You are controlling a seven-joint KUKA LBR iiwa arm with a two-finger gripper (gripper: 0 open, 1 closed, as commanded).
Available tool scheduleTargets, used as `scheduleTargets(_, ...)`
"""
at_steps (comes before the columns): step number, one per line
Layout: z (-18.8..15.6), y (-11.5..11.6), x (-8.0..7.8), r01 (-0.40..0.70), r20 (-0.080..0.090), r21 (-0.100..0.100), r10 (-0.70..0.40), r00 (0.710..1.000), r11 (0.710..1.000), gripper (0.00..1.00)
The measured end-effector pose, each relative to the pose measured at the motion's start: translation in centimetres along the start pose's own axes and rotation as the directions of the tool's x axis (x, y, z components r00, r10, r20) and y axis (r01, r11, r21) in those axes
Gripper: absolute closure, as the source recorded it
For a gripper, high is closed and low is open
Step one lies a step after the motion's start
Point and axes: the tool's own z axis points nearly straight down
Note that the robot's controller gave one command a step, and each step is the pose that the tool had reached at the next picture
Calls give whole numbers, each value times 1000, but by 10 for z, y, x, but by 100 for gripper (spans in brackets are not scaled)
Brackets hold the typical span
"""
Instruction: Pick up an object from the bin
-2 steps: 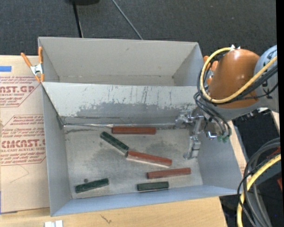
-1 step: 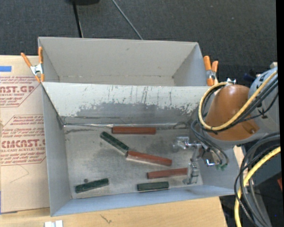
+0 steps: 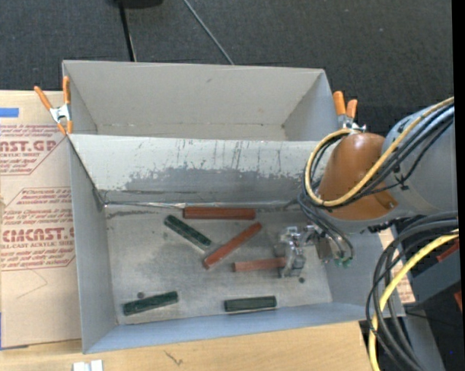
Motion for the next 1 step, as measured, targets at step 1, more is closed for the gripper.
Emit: scheduleTargets(1,0,0,0,0,0,0,0,1000,1000,100)
